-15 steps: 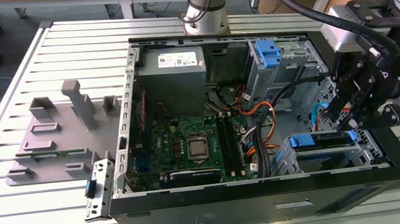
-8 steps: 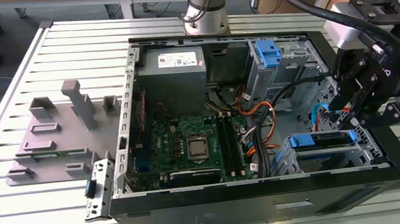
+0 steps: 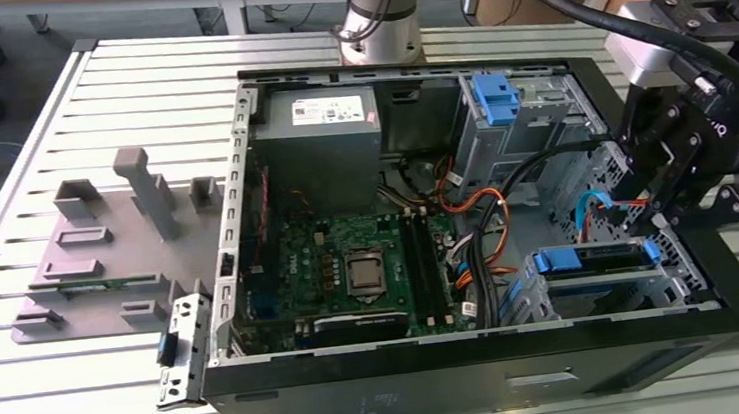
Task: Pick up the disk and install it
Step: 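Insert the first disk wire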
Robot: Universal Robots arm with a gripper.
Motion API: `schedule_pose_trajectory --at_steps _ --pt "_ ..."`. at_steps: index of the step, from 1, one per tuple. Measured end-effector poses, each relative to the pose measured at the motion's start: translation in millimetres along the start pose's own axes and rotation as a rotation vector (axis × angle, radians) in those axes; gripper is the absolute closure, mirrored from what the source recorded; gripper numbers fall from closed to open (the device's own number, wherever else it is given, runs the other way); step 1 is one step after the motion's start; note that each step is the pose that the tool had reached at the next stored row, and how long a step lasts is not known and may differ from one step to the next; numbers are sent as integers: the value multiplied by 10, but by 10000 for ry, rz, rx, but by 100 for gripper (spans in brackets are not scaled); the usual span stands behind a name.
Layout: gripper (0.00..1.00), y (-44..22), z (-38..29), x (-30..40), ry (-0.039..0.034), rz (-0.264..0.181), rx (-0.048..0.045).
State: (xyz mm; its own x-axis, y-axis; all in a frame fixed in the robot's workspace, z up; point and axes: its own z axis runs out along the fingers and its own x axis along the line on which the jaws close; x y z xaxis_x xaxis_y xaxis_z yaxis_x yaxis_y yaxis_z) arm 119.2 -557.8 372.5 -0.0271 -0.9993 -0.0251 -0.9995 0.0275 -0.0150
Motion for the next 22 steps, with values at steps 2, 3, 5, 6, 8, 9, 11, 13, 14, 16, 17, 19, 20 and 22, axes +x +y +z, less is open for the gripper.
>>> schedule_pose_trajectory --at_steps 2,3,5,6,8,9,11,13,14,16,17,19,20,22 --pt "58 -13 10 -10 3 -1 0" --pt "58 -14 19 -14 3 -1 0" --pt "58 -14 42 -29 4 0 0" --pt "58 -13 53 -40 4 0 0" --pt "58 -13 70 -70 3 -2 0" --pt "58 -13 78 -83 5 -2 0" --pt "58 -12 95 -103 41 0 -8" --pt "58 -10 111 -121 97 8 -18" --pt "58 -8 121 -131 125 13 -22" --pt "58 -2 141 -145 184 30 -34" --pt "58 2 151 -149 211 46 -42" --pt "58 11 168 -154 286 102 -70" --pt "58 17 176 -154 316 133 -85" --pt "58 26 182 -154 356 173 -97"
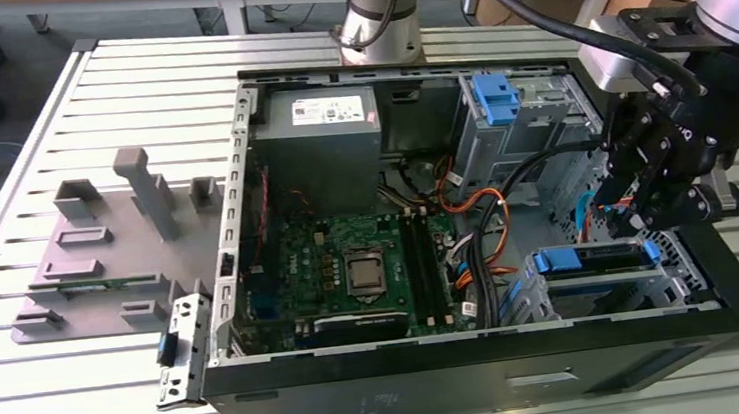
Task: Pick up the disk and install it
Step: 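Insert the first disk wire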
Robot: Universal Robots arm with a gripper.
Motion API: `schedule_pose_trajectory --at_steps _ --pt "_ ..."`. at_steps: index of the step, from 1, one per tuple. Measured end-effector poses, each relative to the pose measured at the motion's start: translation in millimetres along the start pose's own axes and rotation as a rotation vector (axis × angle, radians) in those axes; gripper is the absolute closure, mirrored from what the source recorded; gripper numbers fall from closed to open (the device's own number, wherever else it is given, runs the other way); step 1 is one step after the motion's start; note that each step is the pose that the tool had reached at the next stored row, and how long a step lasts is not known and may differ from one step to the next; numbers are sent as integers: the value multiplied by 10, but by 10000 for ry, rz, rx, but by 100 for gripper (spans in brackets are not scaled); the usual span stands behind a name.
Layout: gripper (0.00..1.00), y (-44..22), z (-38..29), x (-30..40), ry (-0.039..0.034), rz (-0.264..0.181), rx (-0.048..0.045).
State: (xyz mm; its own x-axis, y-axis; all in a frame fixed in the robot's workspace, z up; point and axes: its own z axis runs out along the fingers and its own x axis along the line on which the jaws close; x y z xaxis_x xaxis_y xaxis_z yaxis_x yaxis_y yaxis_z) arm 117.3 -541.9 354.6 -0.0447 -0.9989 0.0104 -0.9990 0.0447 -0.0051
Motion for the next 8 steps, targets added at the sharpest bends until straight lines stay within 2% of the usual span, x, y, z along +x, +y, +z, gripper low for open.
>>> schedule_pose_trajectory --at_steps 8 --pt "58 11 11 18 42 60 -6"
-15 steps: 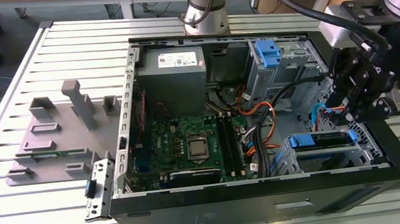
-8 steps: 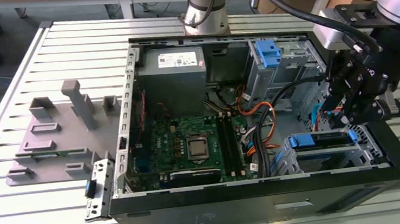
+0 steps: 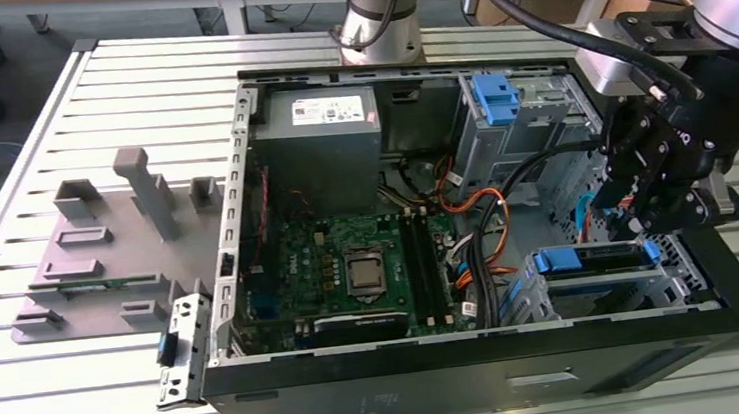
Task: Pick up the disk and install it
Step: 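Insert the first disk wire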
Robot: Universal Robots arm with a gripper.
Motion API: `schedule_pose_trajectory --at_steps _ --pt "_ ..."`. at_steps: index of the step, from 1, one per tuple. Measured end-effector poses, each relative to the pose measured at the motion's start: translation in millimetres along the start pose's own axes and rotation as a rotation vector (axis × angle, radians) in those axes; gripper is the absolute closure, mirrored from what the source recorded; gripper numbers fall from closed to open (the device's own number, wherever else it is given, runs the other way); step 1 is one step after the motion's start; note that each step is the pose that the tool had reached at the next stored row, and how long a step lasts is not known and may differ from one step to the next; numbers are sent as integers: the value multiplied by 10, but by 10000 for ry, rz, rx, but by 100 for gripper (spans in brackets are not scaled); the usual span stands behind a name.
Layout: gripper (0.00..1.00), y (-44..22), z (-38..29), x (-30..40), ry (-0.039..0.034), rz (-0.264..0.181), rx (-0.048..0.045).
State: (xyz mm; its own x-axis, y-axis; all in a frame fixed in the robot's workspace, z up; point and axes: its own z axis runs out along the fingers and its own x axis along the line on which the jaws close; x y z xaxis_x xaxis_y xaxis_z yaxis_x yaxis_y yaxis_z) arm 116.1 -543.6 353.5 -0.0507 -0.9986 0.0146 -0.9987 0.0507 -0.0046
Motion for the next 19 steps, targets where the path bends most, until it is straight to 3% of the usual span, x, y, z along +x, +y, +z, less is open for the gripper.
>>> schedule_pose_trajectory --at_steps 7,19 --pt "58 1 6 38 3 49 -6" --pt "58 -8 26 31 3 81 -7"
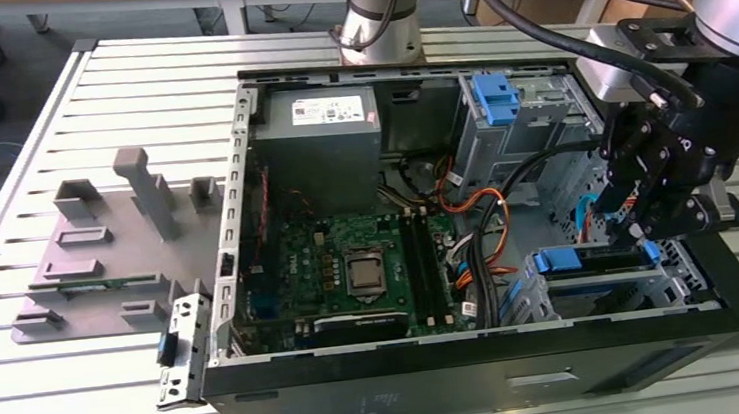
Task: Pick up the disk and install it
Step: 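Insert the first disk wire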
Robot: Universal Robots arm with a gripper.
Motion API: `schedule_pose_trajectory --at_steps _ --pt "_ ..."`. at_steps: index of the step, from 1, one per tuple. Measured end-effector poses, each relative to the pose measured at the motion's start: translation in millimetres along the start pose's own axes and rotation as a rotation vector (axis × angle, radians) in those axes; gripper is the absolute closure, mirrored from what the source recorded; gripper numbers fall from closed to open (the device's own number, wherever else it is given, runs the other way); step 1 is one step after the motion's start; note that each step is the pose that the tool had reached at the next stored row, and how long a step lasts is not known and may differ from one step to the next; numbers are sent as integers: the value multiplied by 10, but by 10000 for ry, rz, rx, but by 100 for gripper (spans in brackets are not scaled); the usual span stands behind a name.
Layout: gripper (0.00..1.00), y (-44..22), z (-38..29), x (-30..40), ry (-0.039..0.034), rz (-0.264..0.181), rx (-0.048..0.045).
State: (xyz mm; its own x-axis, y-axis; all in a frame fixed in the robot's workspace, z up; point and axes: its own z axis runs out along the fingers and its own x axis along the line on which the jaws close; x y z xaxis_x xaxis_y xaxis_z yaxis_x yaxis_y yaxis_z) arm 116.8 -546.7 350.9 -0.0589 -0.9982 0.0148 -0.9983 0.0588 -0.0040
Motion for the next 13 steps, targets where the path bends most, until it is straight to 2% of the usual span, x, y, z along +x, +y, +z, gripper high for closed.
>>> schedule_pose_trajectory --at_steps 4,6,7,9,13 --pt "60 -1 0 0 -1 0 0" --pt "73 -2 0 0 -1 0 0" --pt "73 -2 0 0 0 0 0" --pt "84 -3 0 0 -1 0 0" --pt "84 -4 0 0 -1 0 0"
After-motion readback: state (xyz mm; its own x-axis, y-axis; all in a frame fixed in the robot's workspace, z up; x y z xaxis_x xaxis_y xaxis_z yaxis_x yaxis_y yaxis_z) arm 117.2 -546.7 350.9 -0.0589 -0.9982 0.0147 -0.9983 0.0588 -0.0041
